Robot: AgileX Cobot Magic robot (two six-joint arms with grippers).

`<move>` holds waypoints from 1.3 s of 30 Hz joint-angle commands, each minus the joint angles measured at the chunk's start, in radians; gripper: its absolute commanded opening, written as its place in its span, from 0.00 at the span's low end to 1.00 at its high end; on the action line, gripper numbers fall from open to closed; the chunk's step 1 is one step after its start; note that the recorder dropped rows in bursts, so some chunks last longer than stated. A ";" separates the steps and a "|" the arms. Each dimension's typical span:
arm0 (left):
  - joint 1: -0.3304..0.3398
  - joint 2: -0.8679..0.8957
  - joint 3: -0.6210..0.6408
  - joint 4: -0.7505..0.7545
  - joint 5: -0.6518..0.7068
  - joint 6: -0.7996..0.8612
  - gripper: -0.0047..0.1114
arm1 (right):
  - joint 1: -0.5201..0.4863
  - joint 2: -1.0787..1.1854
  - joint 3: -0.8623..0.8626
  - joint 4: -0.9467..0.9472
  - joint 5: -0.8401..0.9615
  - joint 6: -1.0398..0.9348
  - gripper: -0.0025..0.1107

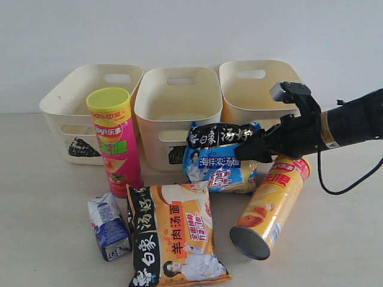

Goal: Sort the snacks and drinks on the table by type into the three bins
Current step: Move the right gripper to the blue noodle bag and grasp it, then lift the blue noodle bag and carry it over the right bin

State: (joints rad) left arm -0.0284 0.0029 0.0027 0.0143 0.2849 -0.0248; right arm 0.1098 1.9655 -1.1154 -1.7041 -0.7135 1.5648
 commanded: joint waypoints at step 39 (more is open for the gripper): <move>0.001 -0.003 -0.003 -0.006 -0.008 -0.012 0.08 | 0.029 0.079 -0.003 0.174 0.007 -0.217 0.67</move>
State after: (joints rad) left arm -0.0284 0.0029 0.0027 0.0143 0.2849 -0.0248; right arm 0.1385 2.0342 -1.1154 -1.5382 -0.7007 1.3710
